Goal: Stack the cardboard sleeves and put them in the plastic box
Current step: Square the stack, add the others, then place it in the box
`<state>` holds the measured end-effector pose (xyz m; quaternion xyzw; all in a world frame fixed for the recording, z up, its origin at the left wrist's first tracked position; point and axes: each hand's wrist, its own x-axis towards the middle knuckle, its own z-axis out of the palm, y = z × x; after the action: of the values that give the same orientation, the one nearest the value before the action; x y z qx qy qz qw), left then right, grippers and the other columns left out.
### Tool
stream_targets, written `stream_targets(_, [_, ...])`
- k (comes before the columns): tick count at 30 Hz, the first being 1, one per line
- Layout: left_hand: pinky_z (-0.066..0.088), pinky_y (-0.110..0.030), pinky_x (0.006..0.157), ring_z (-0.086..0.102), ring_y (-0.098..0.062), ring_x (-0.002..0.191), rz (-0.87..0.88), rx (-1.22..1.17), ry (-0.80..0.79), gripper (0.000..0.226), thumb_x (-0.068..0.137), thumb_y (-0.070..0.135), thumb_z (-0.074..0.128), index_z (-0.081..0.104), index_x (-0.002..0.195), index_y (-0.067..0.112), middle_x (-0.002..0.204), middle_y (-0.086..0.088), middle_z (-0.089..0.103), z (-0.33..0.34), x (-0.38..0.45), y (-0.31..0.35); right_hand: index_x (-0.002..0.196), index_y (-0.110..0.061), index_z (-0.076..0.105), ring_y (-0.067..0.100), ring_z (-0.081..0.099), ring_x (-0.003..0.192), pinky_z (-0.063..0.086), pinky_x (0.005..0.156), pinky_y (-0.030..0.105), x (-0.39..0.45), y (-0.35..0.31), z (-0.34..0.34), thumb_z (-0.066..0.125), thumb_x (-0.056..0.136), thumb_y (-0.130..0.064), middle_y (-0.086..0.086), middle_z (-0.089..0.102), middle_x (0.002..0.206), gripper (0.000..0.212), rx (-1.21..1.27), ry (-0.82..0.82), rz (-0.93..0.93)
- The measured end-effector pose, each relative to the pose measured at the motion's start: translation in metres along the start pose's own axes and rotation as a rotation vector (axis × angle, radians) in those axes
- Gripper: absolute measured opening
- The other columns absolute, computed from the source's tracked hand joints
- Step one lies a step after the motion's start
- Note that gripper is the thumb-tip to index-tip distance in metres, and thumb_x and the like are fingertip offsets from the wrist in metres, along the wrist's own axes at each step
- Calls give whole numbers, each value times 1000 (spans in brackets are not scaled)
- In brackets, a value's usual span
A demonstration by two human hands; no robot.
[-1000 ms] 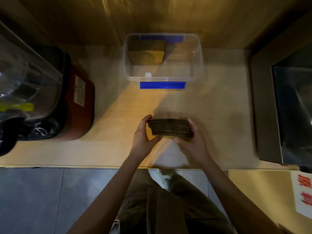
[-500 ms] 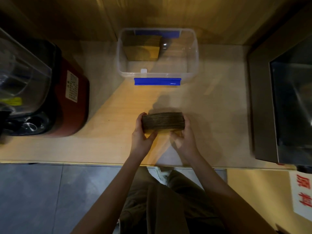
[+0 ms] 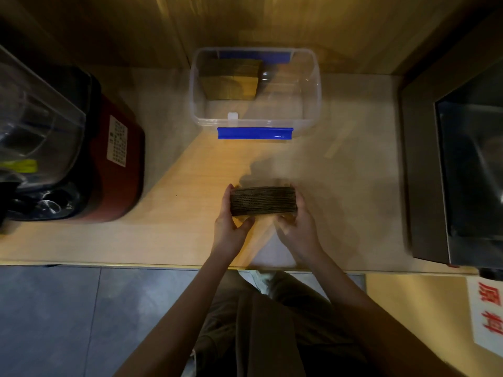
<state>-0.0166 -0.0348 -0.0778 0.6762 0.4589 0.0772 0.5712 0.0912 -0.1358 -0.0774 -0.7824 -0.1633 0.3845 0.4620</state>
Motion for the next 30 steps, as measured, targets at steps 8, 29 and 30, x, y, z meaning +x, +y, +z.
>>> stream_targets(8, [33, -25, 103, 40, -22, 132, 1, 42, -4, 83, 80, 3, 62, 13, 145, 20, 143, -8, 43, -3, 4, 0, 145, -19, 14, 6, 44, 118, 35, 97, 19, -1, -5, 4, 53, 88, -3, 5, 49, 136, 71, -40, -14, 13])
stream_targets(29, [42, -24, 81, 53, -15, 101, 79, 191, -72, 58, 75, 11, 70, 46, 128, 10, 106, 4, 55, -64, 40, 61, 117, -16, 54, 15, 64, 91, 51, 87, 32, 42, -70, -32, 73, 69, 4, 7, 66, 104, 55, -57, -148, -36])
stream_targets(30, [41, -21, 78, 55, -16, 99, 89, 206, -72, 57, 73, 12, 72, 48, 126, 9, 104, 2, 57, -72, 46, 69, 113, -15, 54, 9, 66, 83, 53, 83, 26, 47, -77, -32, 73, 68, 6, 10, 67, 103, 53, -51, -159, -48])
